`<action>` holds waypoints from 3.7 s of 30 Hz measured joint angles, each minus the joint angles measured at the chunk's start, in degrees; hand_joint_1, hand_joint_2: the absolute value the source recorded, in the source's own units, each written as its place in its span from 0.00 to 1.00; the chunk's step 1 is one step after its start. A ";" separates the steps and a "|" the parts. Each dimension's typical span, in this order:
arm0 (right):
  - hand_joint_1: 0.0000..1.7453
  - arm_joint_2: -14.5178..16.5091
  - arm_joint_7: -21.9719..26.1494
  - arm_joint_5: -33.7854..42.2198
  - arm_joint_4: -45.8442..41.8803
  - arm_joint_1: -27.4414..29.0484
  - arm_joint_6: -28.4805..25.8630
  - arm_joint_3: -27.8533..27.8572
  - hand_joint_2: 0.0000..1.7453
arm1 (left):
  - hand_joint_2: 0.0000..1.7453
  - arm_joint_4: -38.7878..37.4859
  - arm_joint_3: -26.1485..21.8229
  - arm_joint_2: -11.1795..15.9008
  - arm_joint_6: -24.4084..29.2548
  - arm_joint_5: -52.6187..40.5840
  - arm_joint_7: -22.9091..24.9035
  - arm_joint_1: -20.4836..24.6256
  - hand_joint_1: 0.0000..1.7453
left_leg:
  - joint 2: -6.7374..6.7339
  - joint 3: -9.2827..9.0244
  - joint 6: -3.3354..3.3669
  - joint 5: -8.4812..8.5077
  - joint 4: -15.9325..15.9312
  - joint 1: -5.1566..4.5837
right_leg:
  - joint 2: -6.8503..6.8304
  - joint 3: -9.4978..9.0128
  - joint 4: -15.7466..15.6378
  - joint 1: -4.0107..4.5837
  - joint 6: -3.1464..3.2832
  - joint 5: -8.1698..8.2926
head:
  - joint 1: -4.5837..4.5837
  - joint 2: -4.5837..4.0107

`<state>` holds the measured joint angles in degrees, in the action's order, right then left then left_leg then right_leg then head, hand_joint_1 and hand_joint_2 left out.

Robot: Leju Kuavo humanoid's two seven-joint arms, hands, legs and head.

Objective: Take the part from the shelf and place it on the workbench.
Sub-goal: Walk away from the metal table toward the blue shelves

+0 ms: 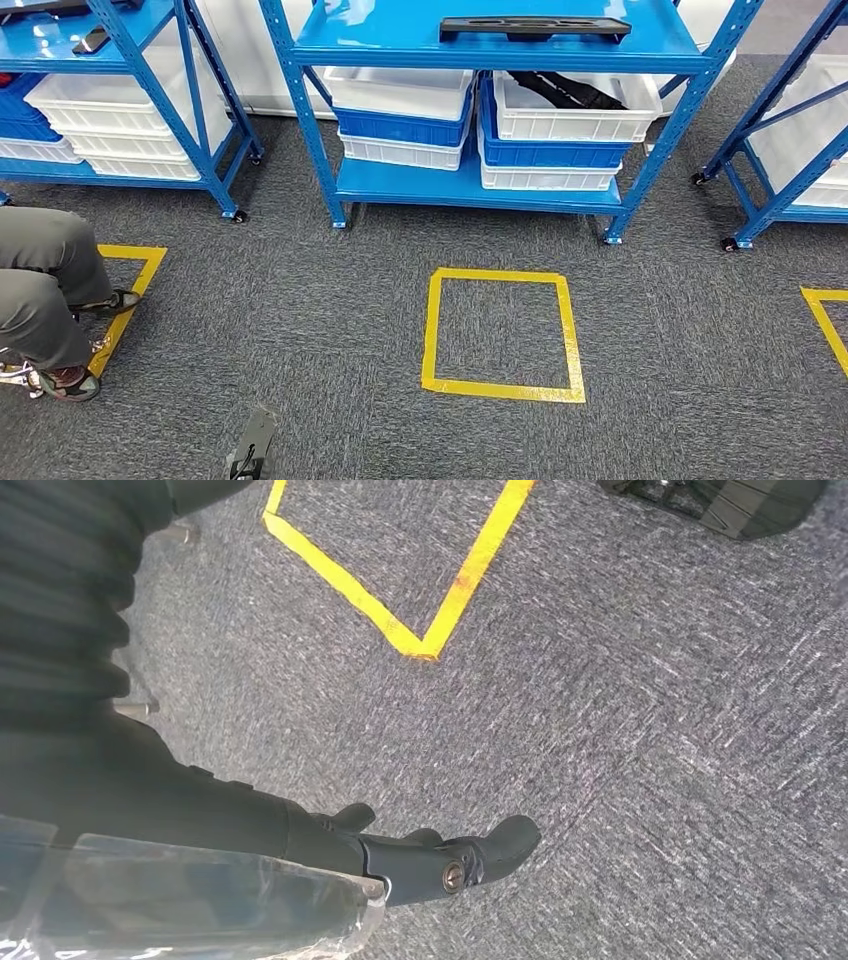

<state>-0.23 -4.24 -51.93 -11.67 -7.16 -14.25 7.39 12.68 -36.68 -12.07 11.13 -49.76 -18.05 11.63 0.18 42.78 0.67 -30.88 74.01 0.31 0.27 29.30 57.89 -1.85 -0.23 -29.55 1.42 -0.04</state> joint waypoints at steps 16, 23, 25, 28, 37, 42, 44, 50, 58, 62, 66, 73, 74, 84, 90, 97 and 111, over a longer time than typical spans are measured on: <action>0.00 0.01 0.46 0.76 0.00 0.78 -0.27 1.05 1.00 | 0.00 0.00 0.81 -0.04 -0.44 -0.21 -0.16 -0.03 0.00 | 0.63 -13.24 3.86 3.29 -18.02 -0.88 | -0.16 7.99 12.16 0.46 -3.64 -3.59 | -0.37 -0.02; 0.00 0.15 0.49 0.38 0.00 0.79 -0.31 1.50 1.00 | 0.00 0.03 1.45 0.05 -0.70 -0.15 -0.05 0.08 0.00 | 0.27 -15.88 1.68 -0.39 -17.10 -1.04 | -0.76 3.05 0.15 0.19 -1.16 2.52 | 0.09 -0.01; 0.00 0.15 0.51 0.26 0.00 0.80 -0.31 1.53 1.00 | 0.00 0.05 1.51 0.08 -0.69 -0.12 -0.05 0.20 0.00 | 0.14 -14.64 1.05 -1.35 -14.16 -0.76 | -0.56 2.17 0.13 0.07 -0.29 2.27 | 0.31 0.00; 0.00 0.05 0.52 0.08 0.00 0.67 -0.31 1.55 1.00 | 0.00 0.07 1.68 0.07 -0.70 -0.09 -0.04 0.23 0.00 | 0.03 -7.24 -0.03 -4.89 -3.68 -0.34 | -0.43 1.45 0.11 0.22 0.42 1.44 | 0.36 0.00; 0.00 0.68 0.52 -0.09 0.02 0.69 -0.08 1.74 1.00 | 0.00 0.10 1.72 0.42 -0.34 0.14 0.25 0.10 0.00 | 1.38 -6.90 5.76 6.59 -15.83 -2.84 | 0.45 -3.59 -1.28 1.23 -0.15 -1.81 | -0.70 0.00; 0.00 0.56 0.48 -0.31 0.00 0.47 -0.07 1.89 1.00 | 0.00 0.12 1.73 0.06 -0.17 0.59 0.43 0.27 0.00 | 1.32 -12.99 6.61 6.60 -20.72 -2.36 | 0.31 -2.24 4.84 1.32 -1.25 -2.69 | -0.21 -0.04; 0.00 0.29 0.45 -0.36 0.00 0.32 -0.07 1.91 1.00 | 0.00 0.10 1.73 -0.06 -0.19 0.63 0.46 0.25 0.00 | 1.31 -13.56 6.24 5.80 -20.78 -2.05 | 0.31 2.88 11.49 1.07 -1.39 -5.09 | -0.31 -0.03; 0.00 0.01 0.55 -0.27 0.15 1.03 0.10 2.01 1.00 | 0.00 0.04 1.72 -0.21 -0.32 0.63 0.52 -0.06 0.00 | 1.72 -16.19 2.76 1.60 -19.02 -0.29 | -0.42 5.41 2.21 -1.11 -6.04 2.34 | -0.79 -0.02; 0.00 -0.16 0.96 -0.37 0.26 1.11 -0.09 2.76 1.00 | 0.00 0.04 1.89 -0.16 -0.86 1.01 -0.25 0.14 0.00 | 0.26 -7.79 0.11 -1.65 -4.80 0.16 | -1.05 3.75 0.98 -1.22 -1.80 2.67 | -0.19 0.00; 0.00 -0.24 1.03 -0.61 0.26 1.00 -0.09 2.93 1.00 | 0.00 0.02 1.92 -0.18 -0.81 1.07 -0.10 0.14 0.00 | 0.02 -1.70 -0.13 -2.39 -1.16 0.35 | -0.68 2.04 0.86 -0.92 -1.11 1.19 | -0.16 0.00; 0.00 -0.10 1.03 -0.95 0.26 0.77 0.00 2.97 1.00 | 0.00 0.05 1.93 0.09 -0.69 1.21 -0.06 0.33 0.00 | -0.14 -5.75 2.51 6.35 -14.00 -0.54 | -0.36 0.45 0.48 -0.57 -1.43 -0.03 | -0.24 0.00; 0.00 -0.13 1.04 -1.07 0.17 0.37 0.04 3.21 1.00 | 0.00 0.06 1.98 0.02 -0.64 1.26 -0.08 0.56 0.00 | -0.01 -9.28 3.87 7.06 -18.36 -0.81 | -0.44 3.49 7.41 0.26 -1.45 -4.19 | -0.40 -0.01; 0.00 -0.18 1.05 -1.09 0.17 0.39 0.04 3.26 1.00 | 0.00 0.05 2.03 0.00 -0.65 1.26 -0.05 0.62 0.00 | 0.04 -9.40 4.05 6.98 -18.40 -0.89 | -0.40 5.89 11.44 0.29 -1.19 -5.72 | -0.43 -0.01; 0.00 -0.68 1.05 -1.71 0.17 0.31 0.44 3.35 1.00 | 0.00 0.03 2.60 -0.05 -0.41 1.72 0.46 0.48 0.00 | 1.07 -9.77 2.60 4.11 -15.86 -1.66 | -0.30 3.54 0.46 0.50 -1.75 2.56 | -0.39 0.00; 0.00 -0.64 1.04 -2.01 0.15 0.19 0.81 3.36 1.00 | 0.00 0.03 2.61 0.02 -0.18 1.83 0.76 0.38 0.00 | 0.38 -2.85 0.01 -3.21 -1.56 -0.04 | -0.42 3.07 0.18 -0.39 -0.54 2.44 | -0.04 0.00; 0.00 -0.63 1.00 -2.01 0.15 0.10 0.88 3.37 1.00 | 0.00 0.02 2.66 0.01 -0.16 1.85 0.85 0.43 0.00 | 0.02 -8.78 -0.96 4.55 -15.04 0.98 | -0.31 2.36 0.11 -0.94 -2.03 1.83 | 0.05 -0.01; 0.00 -0.78 1.03 -2.11 0.11 0.09 0.94 3.42 1.00 | 0.00 0.02 2.73 -0.05 0.09 2.24 0.96 0.25 0.00 | 0.74 -10.52 3.31 4.67 -17.02 -1.97 | -0.34 4.31 2.17 1.38 -2.25 1.75 | -0.26 0.00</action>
<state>-1.01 -3.21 -54.04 -11.56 -7.07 -13.31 10.81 12.70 -33.95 -12.11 11.21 -47.53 -17.10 11.88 0.92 32.26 3.98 -26.21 56.99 -1.66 -0.07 33.61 60.06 -0.47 -2.48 -27.80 1.15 -0.04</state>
